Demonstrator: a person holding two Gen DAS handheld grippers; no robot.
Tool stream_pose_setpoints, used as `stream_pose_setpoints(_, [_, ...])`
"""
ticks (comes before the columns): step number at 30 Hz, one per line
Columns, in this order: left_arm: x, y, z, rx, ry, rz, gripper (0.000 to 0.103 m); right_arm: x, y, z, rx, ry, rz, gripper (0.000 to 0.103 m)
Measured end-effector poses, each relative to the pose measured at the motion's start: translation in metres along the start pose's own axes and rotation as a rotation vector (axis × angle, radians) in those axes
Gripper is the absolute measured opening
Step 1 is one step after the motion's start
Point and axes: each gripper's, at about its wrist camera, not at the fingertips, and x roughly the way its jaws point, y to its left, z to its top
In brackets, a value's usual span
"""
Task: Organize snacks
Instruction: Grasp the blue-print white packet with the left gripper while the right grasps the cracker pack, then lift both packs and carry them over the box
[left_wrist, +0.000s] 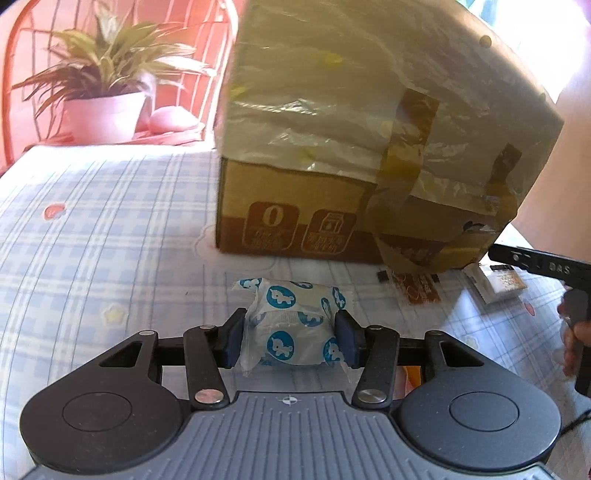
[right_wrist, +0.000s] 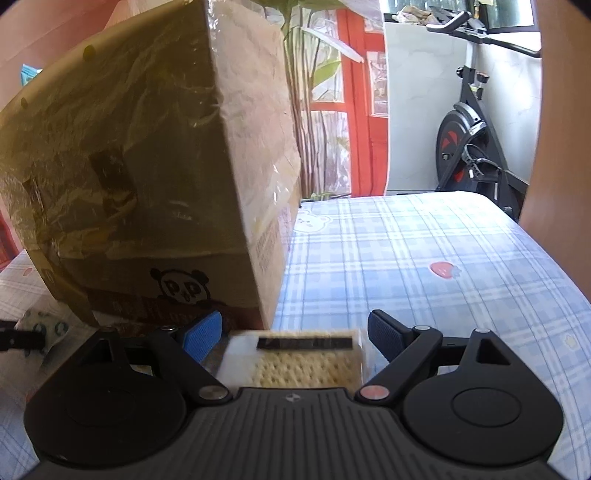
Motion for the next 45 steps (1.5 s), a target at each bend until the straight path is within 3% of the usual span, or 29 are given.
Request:
stream_pose_setpoints(7, [-0.011, 0.007, -0.01, -0.057, -0.012, 0.001, 0.054, 0.021, -0.002, 0.004, -0.035, 0.067, 0.052, 0.075])
stream_pose_setpoints(19, [-0.021, 0.009, -0.023, -0.074, -0.026, 0.001, 0.054, -0.015, 0.001, -0.022, 0.02, 0.137, 0.101, 0.075])
stream_pose_setpoints(24, [-0.025, 0.009, -0.028, -0.078, -0.033, -0.006, 0.054, -0.034, 0.021, -0.039, -0.047, 0.162, 0.114, 0.075])
stream_pose_setpoints(29, [-0.03, 0.008, -0.034, -0.084, -0.039, -0.01, 0.054, -0.035, 0.037, -0.049, -0.103, 0.14, 0.083, 0.074])
stream_pose_setpoints(31, [-0.031, 0.007, -0.035, -0.085, -0.042, -0.009, 0.054, -0.032, 0.04, -0.051, -0.088, 0.128, 0.064, 0.067])
stream_pose_setpoints(39, [-0.032, 0.005, -0.039, -0.084, -0.057, 0.0, 0.055, -0.027, 0.054, -0.063, -0.161, 0.049, 0.01, 0.054])
stream_pose_setpoints(45, [-0.033, 0.002, -0.042, -0.075, -0.069, 0.011, 0.055, -0.03, 0.066, -0.071, -0.224, 0.02, 0.006, 0.051])
